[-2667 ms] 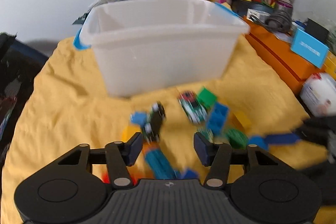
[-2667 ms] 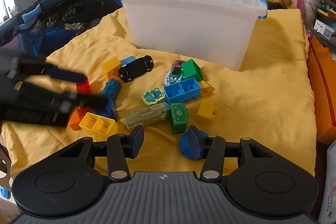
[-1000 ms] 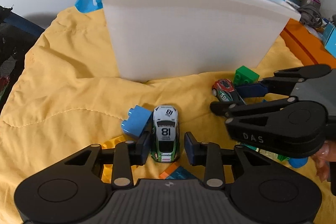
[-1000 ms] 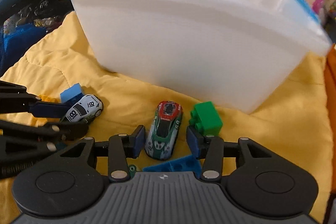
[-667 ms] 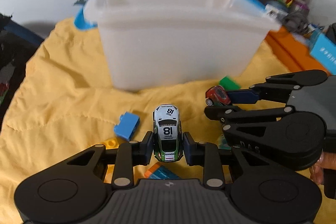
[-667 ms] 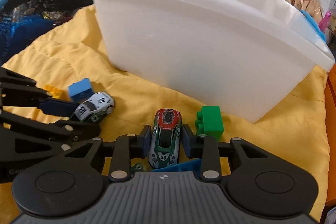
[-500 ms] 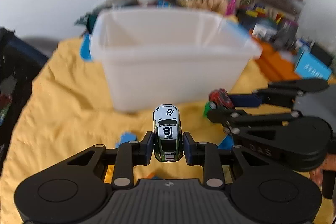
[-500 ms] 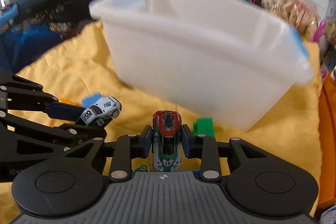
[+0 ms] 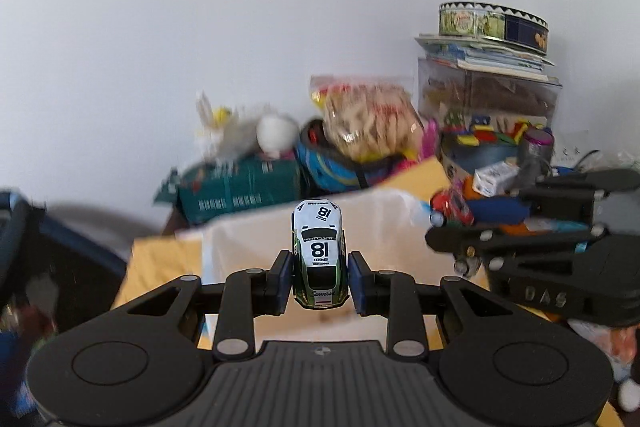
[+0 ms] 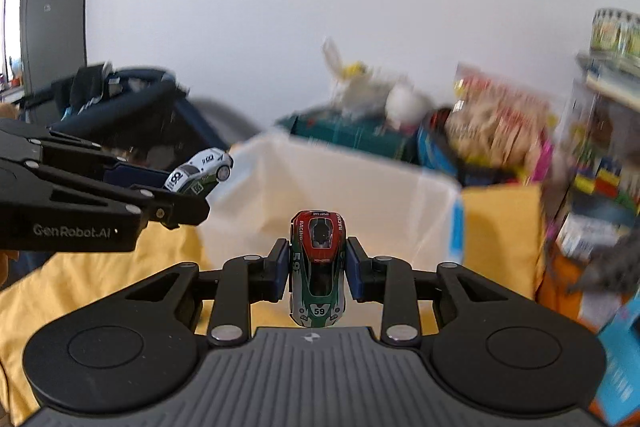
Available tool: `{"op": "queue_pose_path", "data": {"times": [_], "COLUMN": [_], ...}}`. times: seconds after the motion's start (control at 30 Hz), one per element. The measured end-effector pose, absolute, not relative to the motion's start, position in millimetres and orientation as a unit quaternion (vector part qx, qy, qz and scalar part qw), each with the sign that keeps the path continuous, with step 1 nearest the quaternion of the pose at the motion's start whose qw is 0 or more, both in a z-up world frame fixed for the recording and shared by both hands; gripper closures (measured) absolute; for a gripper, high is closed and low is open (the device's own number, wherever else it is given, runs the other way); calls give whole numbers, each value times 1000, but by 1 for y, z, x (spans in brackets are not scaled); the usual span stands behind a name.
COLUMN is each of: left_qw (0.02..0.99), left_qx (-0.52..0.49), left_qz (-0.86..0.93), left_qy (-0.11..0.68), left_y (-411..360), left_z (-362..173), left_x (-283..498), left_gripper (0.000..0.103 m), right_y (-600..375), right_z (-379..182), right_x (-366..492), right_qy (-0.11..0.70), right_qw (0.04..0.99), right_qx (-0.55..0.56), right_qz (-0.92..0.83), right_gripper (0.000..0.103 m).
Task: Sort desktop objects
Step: 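Carry both cars over the clear bin and open both grippers to drop them, then grasp the blue toy figure with the left gripper while the right gripper grasps the tan figure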
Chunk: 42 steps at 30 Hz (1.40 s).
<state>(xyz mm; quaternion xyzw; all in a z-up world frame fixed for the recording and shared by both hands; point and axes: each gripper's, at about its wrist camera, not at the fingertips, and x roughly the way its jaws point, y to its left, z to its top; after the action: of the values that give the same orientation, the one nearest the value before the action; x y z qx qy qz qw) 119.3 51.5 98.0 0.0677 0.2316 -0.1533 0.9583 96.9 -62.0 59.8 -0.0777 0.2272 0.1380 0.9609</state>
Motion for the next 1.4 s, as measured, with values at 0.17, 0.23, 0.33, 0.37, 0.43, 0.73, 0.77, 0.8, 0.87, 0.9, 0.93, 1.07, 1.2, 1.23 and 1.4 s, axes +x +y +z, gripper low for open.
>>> {"op": "queue_pose_path", "data": {"times": [0.17, 0.23, 0.33, 0.37, 0.43, 0.73, 0.77, 0.8, 0.87, 0.9, 0.93, 1.07, 1.2, 1.23, 1.4], "left_qw": [959, 957, 952, 950, 947, 924, 927, 930, 936, 940, 944, 954, 930, 924, 900], "left_qx": [50, 55, 72, 75, 85, 95, 100, 99, 83, 73, 64, 41, 67, 72, 58], "left_qz": [-142, -132, -117, -115, -114, -134, -131, -131, -134, -135, -134, -128, -132, -132, -142], "left_qy": [241, 252, 272, 281, 288, 346, 337, 329, 314, 304, 295, 269, 337, 352, 409], "left_y": [47, 44, 42, 42, 42, 41, 42, 44, 51, 56, 61, 83, 83, 83, 83], "left_z": [98, 88, 62, 53, 39, 13, 15, 18, 28, 34, 39, 44, 19, 10, -33], "left_x": [162, 177, 196, 200, 205, 213, 209, 203, 189, 179, 168, 113, 79, 68, 17], "left_gripper": [70, 70, 70, 70, 70, 68, 63, 61, 59, 58, 52, 30, 30, 30, 30], "right_y": [-67, -68, -69, -69, -69, -68, -68, -68, -72, -74, -76, -90, -110, -113, -122], "right_z": [84, 86, 77, 70, 52, 8, 6, 5, 8, 11, 14, 27, 28, 25, -19], "right_x": [131, 151, 171, 178, 188, 199, 202, 204, 199, 195, 194, 170, 128, 120, 68], "right_qy": [190, 193, 208, 213, 234, 290, 302, 315, 306, 302, 300, 292, 291, 296, 373], "right_qw": [971, 971, 969, 968, 964, 948, 945, 941, 944, 945, 946, 947, 944, 943, 916], "right_qx": [-67, -55, -46, -45, -47, -61, -64, -62, -51, -49, -48, -29, 0, -1, -12], "right_qz": [131, 129, 124, 123, 119, 115, 112, 111, 114, 113, 111, 131, 153, 153, 149], "right_gripper": [70, 70, 70, 70, 70, 68, 66, 59, 59, 59, 59, 43, 38, 38, 35]}}
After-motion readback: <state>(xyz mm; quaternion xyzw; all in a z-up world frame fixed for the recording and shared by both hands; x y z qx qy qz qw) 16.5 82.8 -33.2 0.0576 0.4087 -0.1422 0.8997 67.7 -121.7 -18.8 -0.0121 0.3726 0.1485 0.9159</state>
